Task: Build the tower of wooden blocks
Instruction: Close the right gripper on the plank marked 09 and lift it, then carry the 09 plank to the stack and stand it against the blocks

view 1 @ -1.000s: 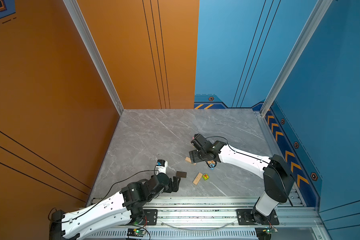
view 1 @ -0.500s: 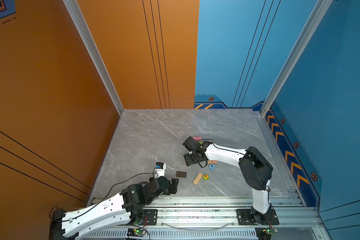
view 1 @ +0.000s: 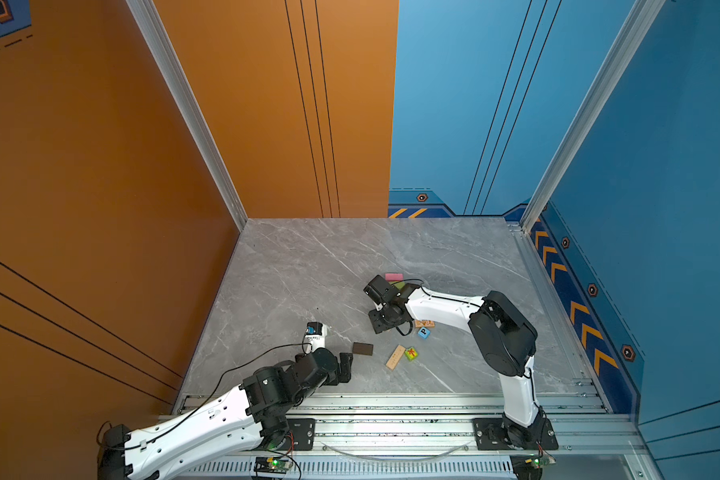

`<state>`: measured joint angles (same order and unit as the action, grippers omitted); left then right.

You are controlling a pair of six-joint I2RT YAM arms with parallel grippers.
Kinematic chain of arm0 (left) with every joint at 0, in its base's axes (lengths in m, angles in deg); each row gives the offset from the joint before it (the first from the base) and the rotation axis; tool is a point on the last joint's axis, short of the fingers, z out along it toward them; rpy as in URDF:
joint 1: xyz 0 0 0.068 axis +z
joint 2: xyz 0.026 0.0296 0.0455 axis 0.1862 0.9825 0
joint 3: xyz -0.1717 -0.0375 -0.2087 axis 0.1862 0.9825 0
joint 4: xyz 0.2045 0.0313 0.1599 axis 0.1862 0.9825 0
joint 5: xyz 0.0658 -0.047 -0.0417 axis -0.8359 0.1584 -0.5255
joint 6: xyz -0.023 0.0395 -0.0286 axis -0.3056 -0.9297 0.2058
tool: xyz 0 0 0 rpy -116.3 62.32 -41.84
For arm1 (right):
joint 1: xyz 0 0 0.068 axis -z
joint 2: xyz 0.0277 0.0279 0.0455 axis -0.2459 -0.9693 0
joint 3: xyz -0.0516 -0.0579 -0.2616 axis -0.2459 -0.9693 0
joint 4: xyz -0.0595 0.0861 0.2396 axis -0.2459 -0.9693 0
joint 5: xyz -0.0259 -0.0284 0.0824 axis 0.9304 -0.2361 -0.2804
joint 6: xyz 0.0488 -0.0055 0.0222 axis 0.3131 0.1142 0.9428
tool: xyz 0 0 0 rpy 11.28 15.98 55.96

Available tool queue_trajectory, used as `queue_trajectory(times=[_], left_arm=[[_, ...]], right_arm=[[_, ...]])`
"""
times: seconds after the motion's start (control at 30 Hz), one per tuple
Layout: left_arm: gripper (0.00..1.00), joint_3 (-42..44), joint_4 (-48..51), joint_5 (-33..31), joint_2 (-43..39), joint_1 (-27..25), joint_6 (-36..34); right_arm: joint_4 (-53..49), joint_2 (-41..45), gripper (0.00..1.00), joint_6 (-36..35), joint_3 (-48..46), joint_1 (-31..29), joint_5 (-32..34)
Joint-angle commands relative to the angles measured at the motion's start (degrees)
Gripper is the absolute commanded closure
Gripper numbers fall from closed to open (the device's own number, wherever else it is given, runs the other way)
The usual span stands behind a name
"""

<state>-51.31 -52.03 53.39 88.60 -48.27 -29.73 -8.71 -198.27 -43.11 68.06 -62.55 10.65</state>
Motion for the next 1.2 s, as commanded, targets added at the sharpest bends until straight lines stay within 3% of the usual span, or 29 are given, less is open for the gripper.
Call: queue_trajectory(times=[0.0,0.07,0.17,0.53,0.83,1.17], left_arm=[[0.02,-0.54,1.04,1.04,0.60,0.86,-0.85],[0.02,-0.91,1.10,1.08,0.94,0.99,-1.11],[0.02,-1.76,1.00,1.33,1.61,1.47,-1.63],[0.02,-8.02,0.11,5.11,6.41,7.33,-7.26],[0.02,-11.54,-2.80,10.07,10.40,14.43,-11.35],[0.02,-13.37,-5.01,12.93,12.78,18.45,-13.31]], right_arm=[[-1.95,-1.17,0.58,-0.48,0.96,0.39,1.59],[-2.23,-0.69,0.65,-0.55,0.64,0.50,2.78],[-2.35,0.93,0.69,-0.21,0.07,0.72,3.92],[-7.02,6.70,0.70,0.82,6.51,3.88,7.87],[-11.74,1.10,0.71,1.79,18.41,7.77,9.13],[-14.16,-6.47,0.70,2.03,27.23,11.30,8.67]])
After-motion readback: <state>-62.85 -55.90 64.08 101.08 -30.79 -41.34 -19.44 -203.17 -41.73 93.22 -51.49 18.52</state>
